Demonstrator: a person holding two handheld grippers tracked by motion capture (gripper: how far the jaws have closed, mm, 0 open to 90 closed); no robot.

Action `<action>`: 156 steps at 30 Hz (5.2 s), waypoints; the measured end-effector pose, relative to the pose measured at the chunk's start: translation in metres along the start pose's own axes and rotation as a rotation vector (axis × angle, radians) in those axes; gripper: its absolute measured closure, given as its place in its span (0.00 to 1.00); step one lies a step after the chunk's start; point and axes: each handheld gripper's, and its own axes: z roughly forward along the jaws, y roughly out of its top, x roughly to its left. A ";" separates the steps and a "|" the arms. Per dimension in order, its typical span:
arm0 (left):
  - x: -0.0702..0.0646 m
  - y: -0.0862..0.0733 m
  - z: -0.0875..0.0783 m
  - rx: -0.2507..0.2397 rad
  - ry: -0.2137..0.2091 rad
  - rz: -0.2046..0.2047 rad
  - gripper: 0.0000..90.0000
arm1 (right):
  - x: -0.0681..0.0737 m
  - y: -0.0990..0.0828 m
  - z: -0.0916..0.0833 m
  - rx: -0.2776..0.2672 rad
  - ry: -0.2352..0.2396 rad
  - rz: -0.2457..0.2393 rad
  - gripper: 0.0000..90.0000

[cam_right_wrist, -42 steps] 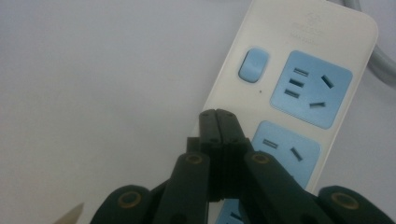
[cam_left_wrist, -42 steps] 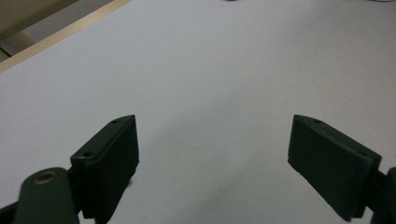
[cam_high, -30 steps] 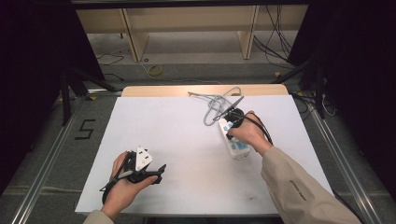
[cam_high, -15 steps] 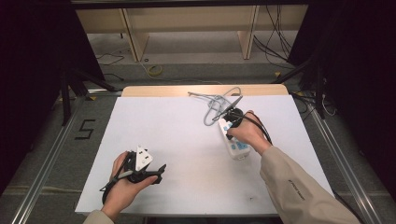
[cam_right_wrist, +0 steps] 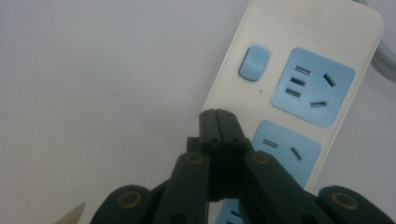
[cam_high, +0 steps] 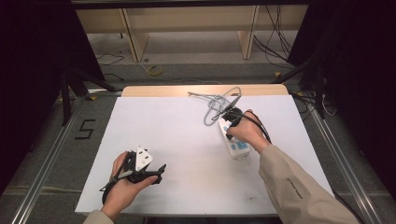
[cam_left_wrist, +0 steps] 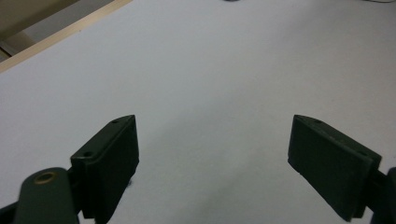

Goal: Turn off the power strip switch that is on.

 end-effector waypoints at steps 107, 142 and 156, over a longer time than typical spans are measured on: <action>0.000 -0.001 0.000 0.001 -0.001 -0.004 0.18 | -0.002 -0.008 -0.003 -0.111 -0.012 -0.043 1.00; 0.001 -0.002 0.000 0.006 0.004 -0.006 0.18 | -0.010 -0.038 -0.024 -0.381 -0.022 -0.109 0.61; 0.002 -0.002 0.000 0.006 0.008 -0.009 0.18 | -0.015 -0.067 -0.039 -0.473 0.032 -0.145 0.49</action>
